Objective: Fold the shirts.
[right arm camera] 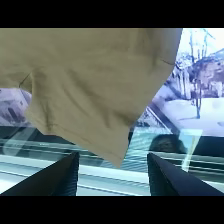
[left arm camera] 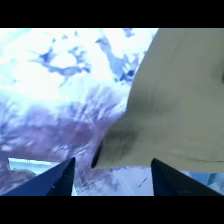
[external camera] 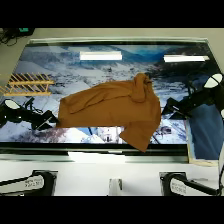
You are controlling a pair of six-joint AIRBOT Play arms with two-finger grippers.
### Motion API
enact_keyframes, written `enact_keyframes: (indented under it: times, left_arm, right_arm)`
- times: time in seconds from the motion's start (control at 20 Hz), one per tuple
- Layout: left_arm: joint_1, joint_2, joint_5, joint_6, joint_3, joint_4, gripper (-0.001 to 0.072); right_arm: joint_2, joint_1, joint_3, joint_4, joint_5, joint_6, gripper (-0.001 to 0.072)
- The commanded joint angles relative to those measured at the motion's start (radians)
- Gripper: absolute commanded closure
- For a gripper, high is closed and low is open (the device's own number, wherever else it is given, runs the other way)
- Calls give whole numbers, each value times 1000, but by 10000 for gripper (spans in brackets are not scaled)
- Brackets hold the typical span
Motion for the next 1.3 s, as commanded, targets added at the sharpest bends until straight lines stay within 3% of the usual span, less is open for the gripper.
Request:
enact_keyframes:
  times: [0.0,0.15,0.2,0.3,0.4,0.55,1.0,1.25]
  left_arm:
    - [-34,-37,21,5,0,-16,174]
    - [-78,-77,33,4,0,-24,177]
    - [-90,-87,48,3,0,-24,225]
    - [-104,-88,91,-11,1,-25,497]
    - [-106,-85,101,-9,1,-24,677]
    - [-106,-71,97,5,1,-24,679]
    - [-106,56,74,11,1,-24,679]
    - [-106,86,70,11,1,-25,679]
  right_arm:
    - [7,0,-8,0,-3,-3,289]
    - [7,0,-8,0,-2,1,290]
    - [7,0,-8,0,1,2,289]
    - [7,0,-8,-5,3,2,289]
    - [7,0,-11,-35,-6,2,289]
    - [7,0,-60,-99,-60,2,290]
    - [-135,0,-174,-64,-241,2,292]
    - [-219,1,-174,87,-319,-6,311]
